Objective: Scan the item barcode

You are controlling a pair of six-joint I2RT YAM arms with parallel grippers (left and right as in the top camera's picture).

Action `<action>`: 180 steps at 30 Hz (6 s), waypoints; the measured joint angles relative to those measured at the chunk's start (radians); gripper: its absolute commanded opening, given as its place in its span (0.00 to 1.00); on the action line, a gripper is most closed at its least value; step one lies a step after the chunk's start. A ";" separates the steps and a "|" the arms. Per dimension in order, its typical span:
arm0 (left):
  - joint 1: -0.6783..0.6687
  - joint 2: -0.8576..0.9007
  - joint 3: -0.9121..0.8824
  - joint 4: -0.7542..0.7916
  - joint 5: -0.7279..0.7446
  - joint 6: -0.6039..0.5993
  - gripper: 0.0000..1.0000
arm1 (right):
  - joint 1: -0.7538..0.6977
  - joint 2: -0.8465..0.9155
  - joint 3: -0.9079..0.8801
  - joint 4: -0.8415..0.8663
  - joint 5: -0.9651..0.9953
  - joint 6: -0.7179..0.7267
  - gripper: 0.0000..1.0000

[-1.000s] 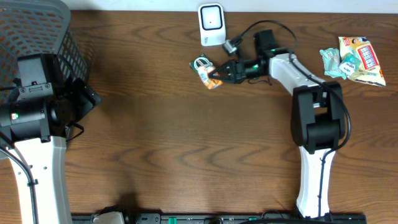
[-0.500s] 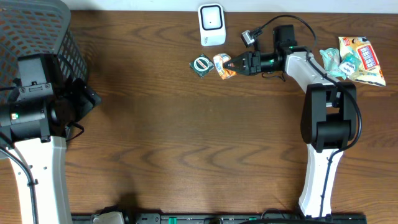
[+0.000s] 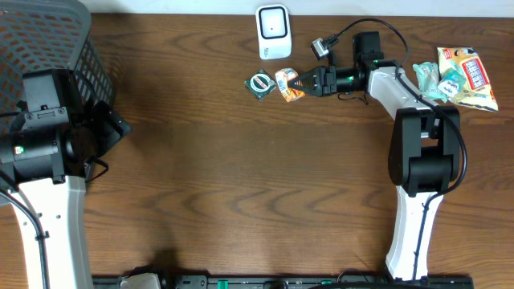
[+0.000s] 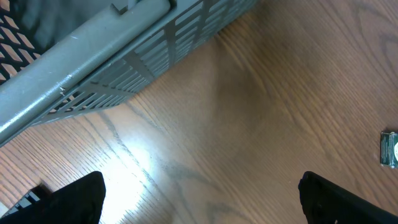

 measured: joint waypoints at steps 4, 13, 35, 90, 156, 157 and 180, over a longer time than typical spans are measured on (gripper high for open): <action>0.000 0.000 0.000 0.000 0.000 0.000 0.98 | 0.001 0.000 0.000 0.000 0.000 0.000 0.01; 0.000 0.000 0.000 0.000 0.000 0.000 0.98 | 0.002 0.000 0.000 0.000 0.000 0.000 0.01; 0.000 0.000 0.000 0.000 0.000 0.000 0.98 | 0.019 0.000 0.000 0.002 0.000 0.000 0.01; 0.000 0.000 0.000 0.000 0.000 0.000 0.97 | 0.373 -0.134 0.029 0.818 1.843 -0.616 0.01; 0.000 0.000 0.000 0.000 0.000 0.000 0.98 | -0.181 -0.098 0.269 -0.182 2.035 -0.242 0.01; 0.000 0.000 0.000 0.000 0.000 0.000 0.98 | -0.200 -0.098 0.267 -0.187 2.035 -0.237 0.02; 0.000 0.000 0.000 0.000 0.000 0.000 0.98 | -0.232 -0.149 0.229 -0.216 1.804 -0.168 0.99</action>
